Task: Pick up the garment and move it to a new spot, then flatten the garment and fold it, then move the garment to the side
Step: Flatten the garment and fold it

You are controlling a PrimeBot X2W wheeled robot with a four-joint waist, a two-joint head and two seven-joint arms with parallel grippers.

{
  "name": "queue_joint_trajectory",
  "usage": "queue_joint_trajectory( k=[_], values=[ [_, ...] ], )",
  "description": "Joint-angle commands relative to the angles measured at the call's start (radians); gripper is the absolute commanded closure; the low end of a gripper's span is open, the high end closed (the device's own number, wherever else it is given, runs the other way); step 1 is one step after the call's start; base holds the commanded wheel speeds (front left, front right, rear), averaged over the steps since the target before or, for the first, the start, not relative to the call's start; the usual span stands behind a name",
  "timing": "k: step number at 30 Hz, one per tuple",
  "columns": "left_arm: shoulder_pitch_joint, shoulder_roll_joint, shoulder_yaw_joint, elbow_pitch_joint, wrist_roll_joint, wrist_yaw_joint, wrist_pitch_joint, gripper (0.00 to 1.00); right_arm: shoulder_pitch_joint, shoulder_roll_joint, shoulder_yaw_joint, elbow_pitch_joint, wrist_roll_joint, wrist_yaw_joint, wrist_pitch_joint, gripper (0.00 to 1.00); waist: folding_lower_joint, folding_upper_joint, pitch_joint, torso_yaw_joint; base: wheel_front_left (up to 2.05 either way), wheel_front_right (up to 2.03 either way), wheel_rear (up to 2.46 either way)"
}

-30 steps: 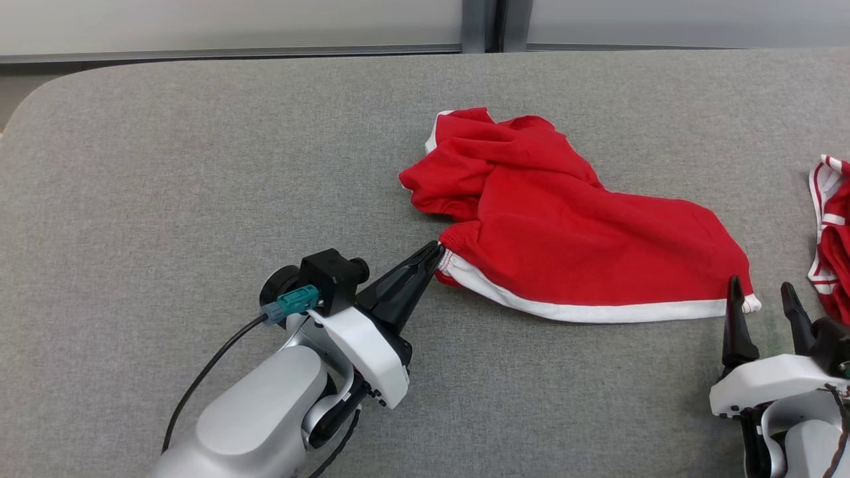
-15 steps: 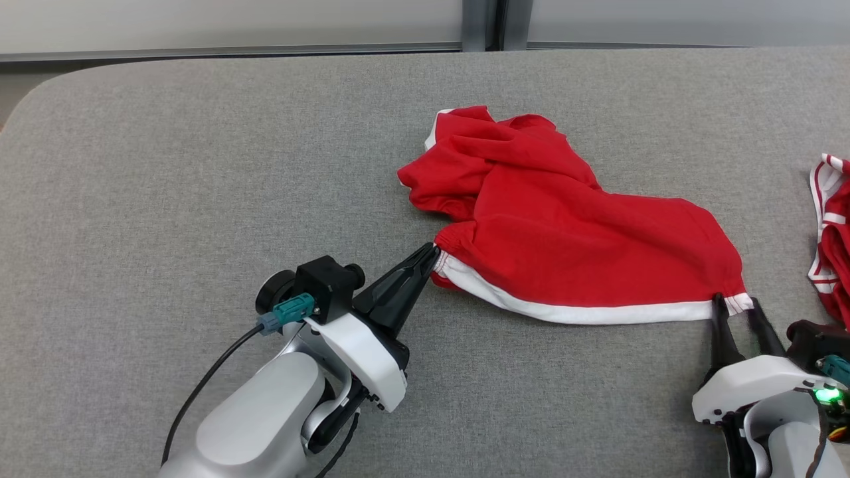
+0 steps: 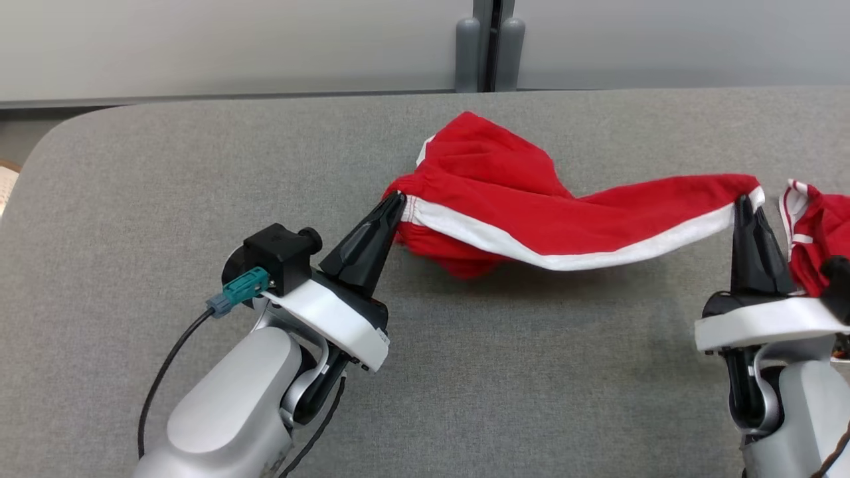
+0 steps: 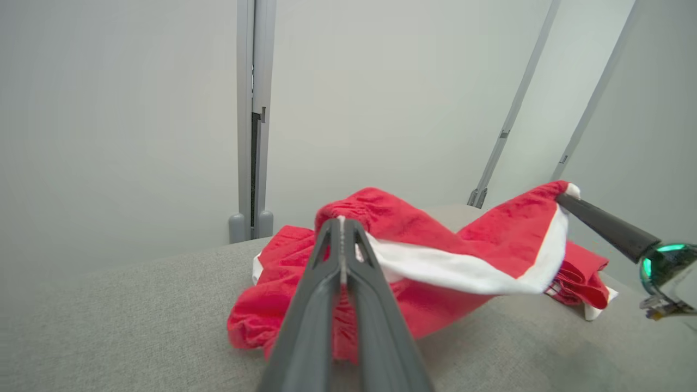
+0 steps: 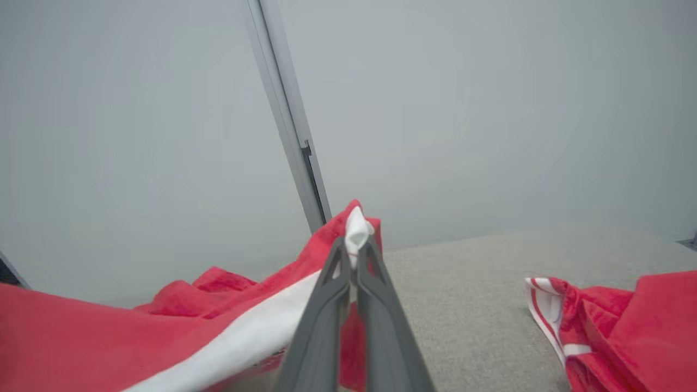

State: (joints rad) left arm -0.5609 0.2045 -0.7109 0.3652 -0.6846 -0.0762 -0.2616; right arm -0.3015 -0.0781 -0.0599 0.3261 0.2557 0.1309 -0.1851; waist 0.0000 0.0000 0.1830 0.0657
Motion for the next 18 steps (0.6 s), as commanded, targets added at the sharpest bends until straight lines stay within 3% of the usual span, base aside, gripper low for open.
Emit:
queue_joint_trajectory(
  k=[1,4,9,18],
  values=[
    [-0.011,0.010,0.012,-0.020,0.001,0.008,-0.004,1.00,-0.019,-0.014,0.023,-0.040,0.029,0.000,0.011,1.00,0.0000,0.0000,-0.049,-0.013,0.00,0.00,0.00],
    [-0.028,0.035,0.041,-0.064,-0.013,0.026,0.007,1.00,-0.066,-0.024,0.059,-0.106,0.081,0.000,0.045,1.00,0.0000,0.0000,-0.101,-0.028,0.00,0.00,0.00],
    [-0.107,0.083,0.085,-0.165,-0.022,0.047,0.073,1.00,-0.182,-0.013,0.033,-0.195,0.103,0.000,0.095,1.00,0.0000,0.0000,-0.174,-0.033,0.00,0.00,0.00],
    [-0.245,0.147,0.185,-0.355,-0.034,0.145,0.192,1.00,-0.313,0.023,-0.056,-0.366,-0.037,0.000,0.184,1.00,0.0000,0.0000,-0.218,-0.025,0.00,0.00,0.00]
  ],
)
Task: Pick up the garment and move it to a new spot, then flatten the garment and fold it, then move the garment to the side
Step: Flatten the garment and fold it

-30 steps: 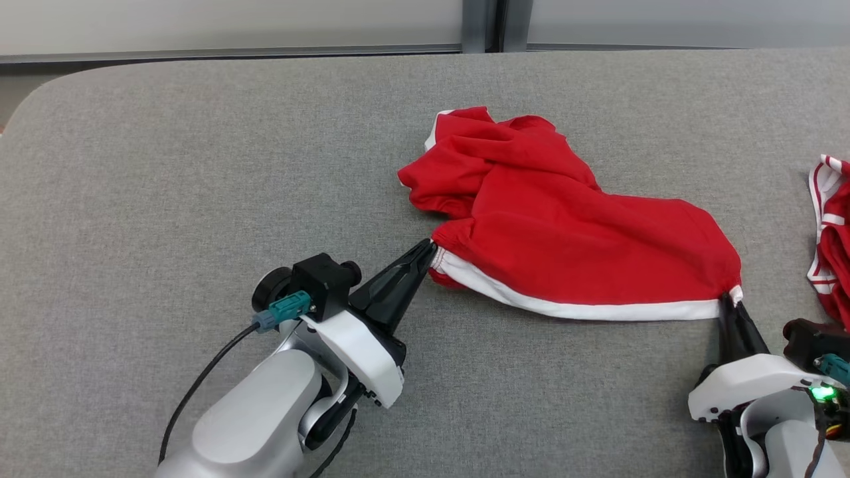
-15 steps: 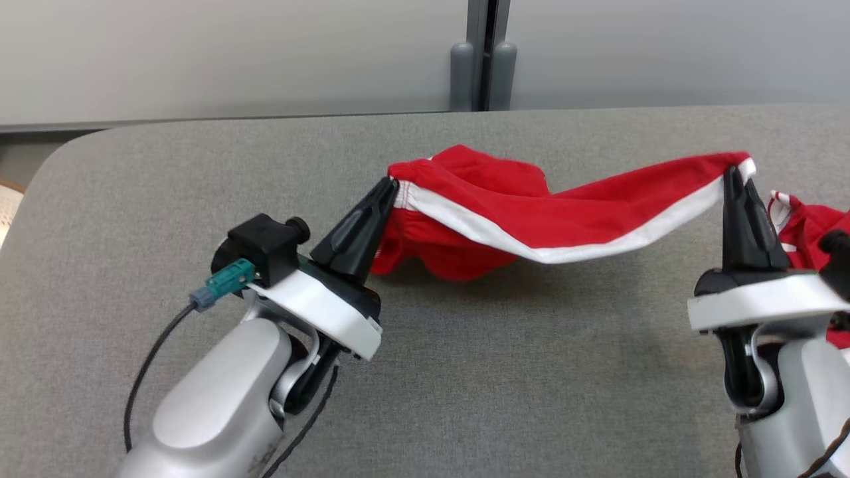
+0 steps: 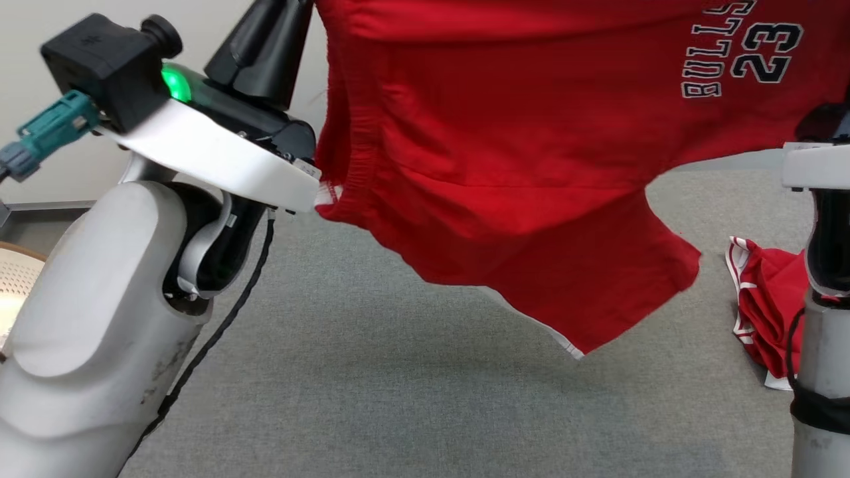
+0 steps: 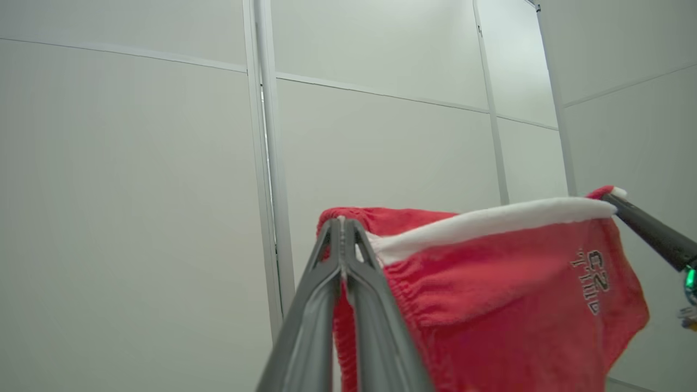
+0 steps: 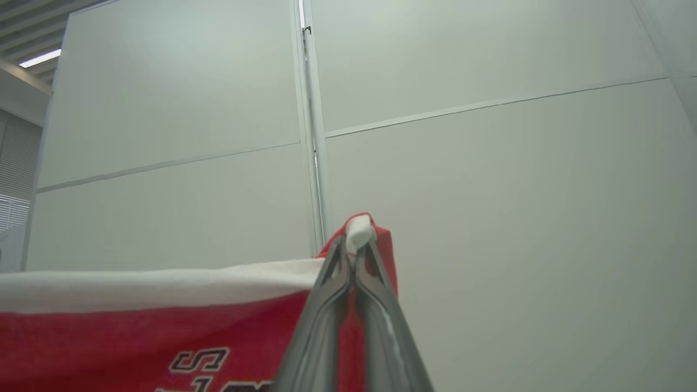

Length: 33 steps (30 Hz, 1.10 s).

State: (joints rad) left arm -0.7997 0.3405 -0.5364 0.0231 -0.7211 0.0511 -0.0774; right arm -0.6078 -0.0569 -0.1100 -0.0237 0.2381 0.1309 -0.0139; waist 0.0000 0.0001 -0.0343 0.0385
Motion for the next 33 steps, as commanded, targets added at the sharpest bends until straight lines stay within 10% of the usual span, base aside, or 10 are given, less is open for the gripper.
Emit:
queue_joint_trajectory(
  k=[1,6,16,33],
  values=[
    [-0.008,0.016,0.017,-0.029,0.005,0.032,0.018,1.00,-0.007,0.003,-0.012,-0.034,-0.035,0.000,0.025,1.00,0.0000,-0.0001,0.001,0.003,0.00,0.00,0.00],
    [0.016,0.024,0.035,-0.066,-0.004,0.077,0.044,1.00,0.007,0.005,-0.014,-0.074,-0.027,0.000,0.067,1.00,0.0000,-0.0001,0.016,0.008,0.00,0.00,0.00],
    [-0.126,0.022,0.055,0.044,-0.060,0.033,0.119,1.00,-0.190,0.004,0.034,0.029,-0.119,0.000,0.119,1.00,0.0000,-0.0001,0.237,-0.006,0.00,0.00,0.00],
    [-0.681,-0.030,0.143,0.678,-0.007,-0.137,-0.151,1.00,-0.817,0.002,0.079,0.678,-0.153,-0.002,-0.233,1.00,0.0000,-0.0001,0.628,-0.034,0.00,0.00,0.00]
  ],
)
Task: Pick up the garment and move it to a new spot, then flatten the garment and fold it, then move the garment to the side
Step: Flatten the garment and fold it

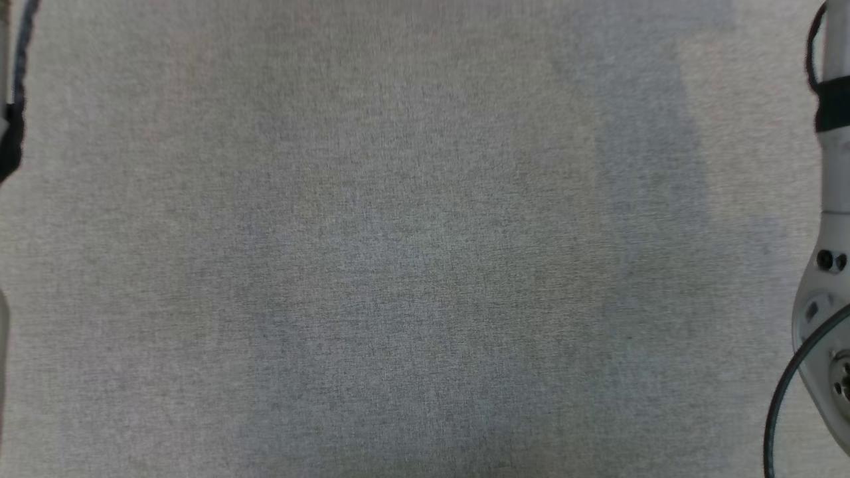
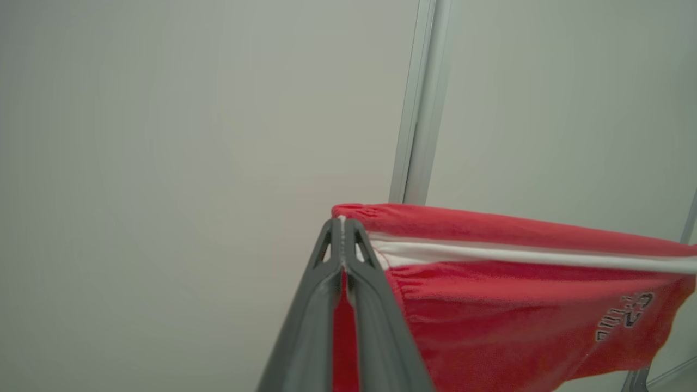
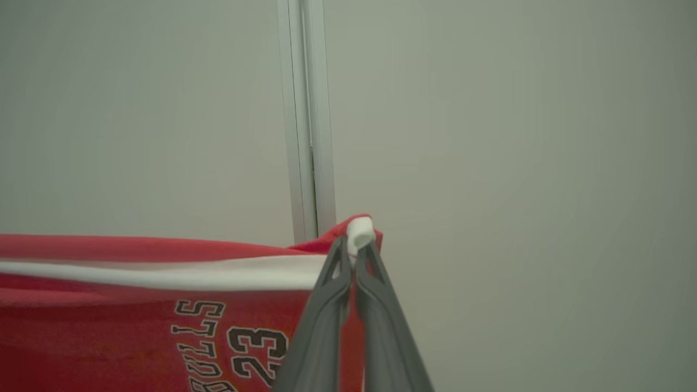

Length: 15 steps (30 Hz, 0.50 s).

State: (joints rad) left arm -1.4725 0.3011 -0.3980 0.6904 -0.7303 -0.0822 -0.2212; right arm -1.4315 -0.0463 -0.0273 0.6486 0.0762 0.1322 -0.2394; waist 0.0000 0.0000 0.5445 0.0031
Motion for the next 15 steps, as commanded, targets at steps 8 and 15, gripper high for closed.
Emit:
queue_joint_trajectory(
  k=[8,15],
  values=[
    [0.124,-0.071,-0.074,0.133,0.035,-0.048,-0.045,1.00,0.166,-0.006,0.110,0.213,0.056,-0.003,-0.028,1.00,0.0000,0.0000,0.074,0.046,0.00,0.00,0.00],
    [0.344,-0.047,-0.210,0.069,0.016,-0.048,-0.044,1.00,0.315,-0.006,0.183,0.273,0.059,-0.003,-0.027,1.00,0.0000,0.0000,0.001,0.045,0.00,0.00,0.00]
  ],
)
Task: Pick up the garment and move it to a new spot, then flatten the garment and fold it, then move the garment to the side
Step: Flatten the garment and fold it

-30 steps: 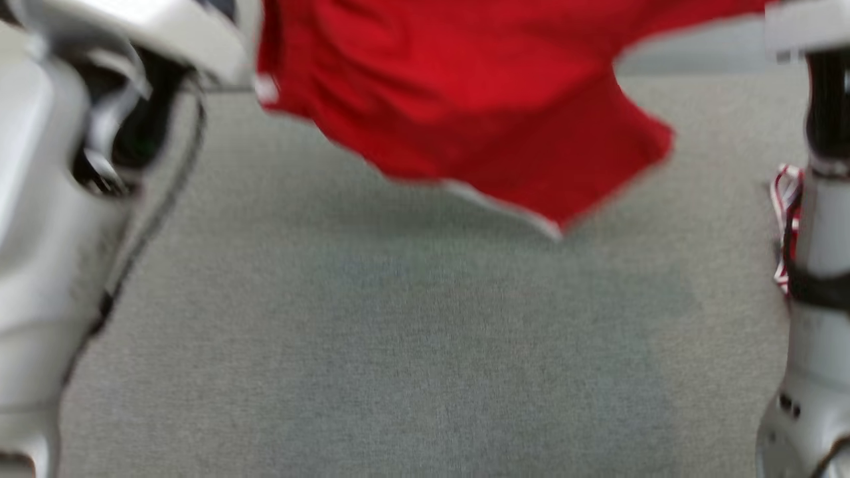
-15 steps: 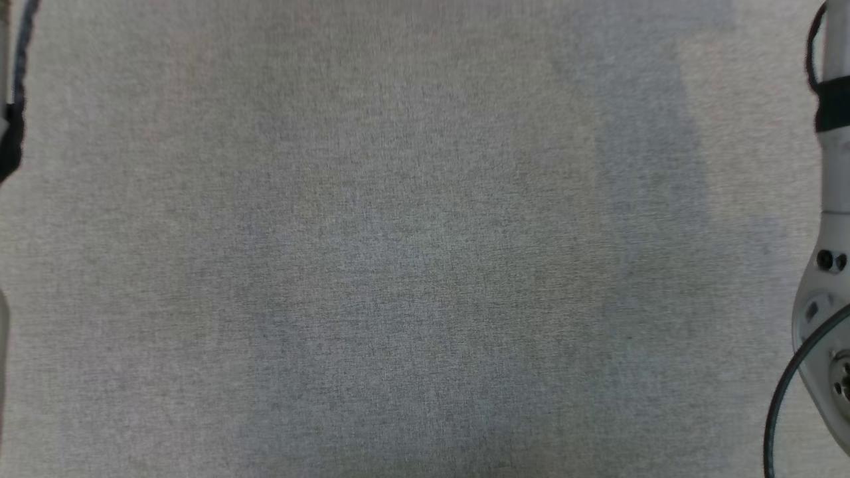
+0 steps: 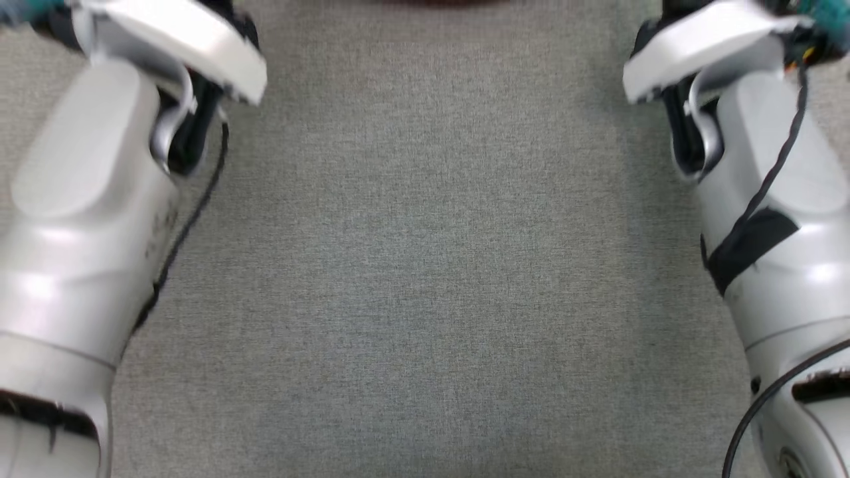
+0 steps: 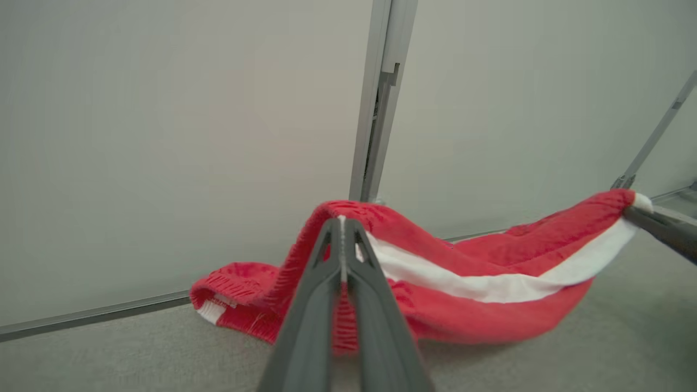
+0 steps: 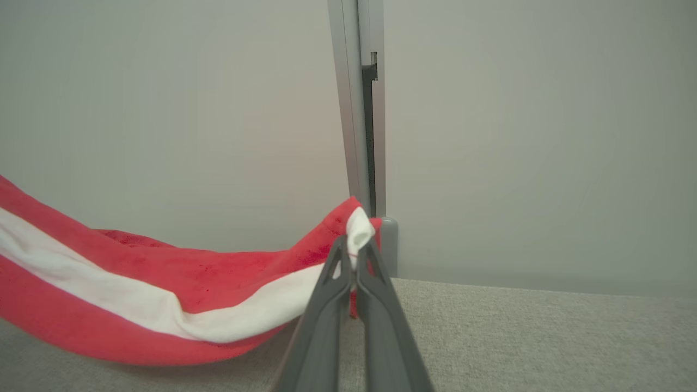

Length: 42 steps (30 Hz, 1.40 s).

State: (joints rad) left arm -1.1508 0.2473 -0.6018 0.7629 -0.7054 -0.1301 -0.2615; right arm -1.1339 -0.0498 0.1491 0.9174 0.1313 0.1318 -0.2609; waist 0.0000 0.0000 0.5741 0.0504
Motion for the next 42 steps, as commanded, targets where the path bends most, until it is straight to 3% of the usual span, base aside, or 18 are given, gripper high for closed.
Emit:
queue_joint_trajectory(
  k=[1,9,17,26,33,42],
  values=[
    [0.022,0.006,-0.006,-0.004,-0.009,0.000,-0.004,1.00,0.018,-0.002,0.006,0.004,0.004,-0.002,-0.006,1.00,0.0000,0.0000,-0.029,-0.002,0.00,0.00,0.00],
    [0.216,0.031,-0.165,-0.044,0.002,0.000,-0.004,1.00,0.139,-0.025,0.016,0.086,0.004,-0.002,-0.006,1.00,0.0000,0.0000,-0.167,-0.010,0.00,0.00,0.00],
    [0.338,0.033,-0.250,-0.032,-0.019,-0.001,-0.005,1.00,0.222,-0.074,0.087,0.169,0.039,-0.002,-0.005,1.00,0.0000,0.0000,-0.279,-0.016,0.00,0.00,0.00],
    [0.450,0.050,-0.360,-0.055,-0.069,-0.001,-0.005,1.00,0.313,-0.125,0.264,0.225,0.121,-0.002,0.115,1.00,0.0000,0.0000,-0.401,0.008,0.00,0.00,0.00],
    [0.520,0.089,-0.466,-0.127,-0.143,-0.001,-0.005,1.00,0.415,-0.213,0.431,0.127,0.282,-0.002,0.271,1.00,0.0000,0.0000,-0.480,0.020,0.00,0.00,0.00],
    [0.621,0.141,-0.533,-0.244,-0.181,-0.001,-0.004,1.00,0.573,-0.448,0.598,-0.171,0.550,-0.002,0.481,1.00,0.0000,0.0000,-0.550,0.012,0.00,0.00,0.00]
  ],
)
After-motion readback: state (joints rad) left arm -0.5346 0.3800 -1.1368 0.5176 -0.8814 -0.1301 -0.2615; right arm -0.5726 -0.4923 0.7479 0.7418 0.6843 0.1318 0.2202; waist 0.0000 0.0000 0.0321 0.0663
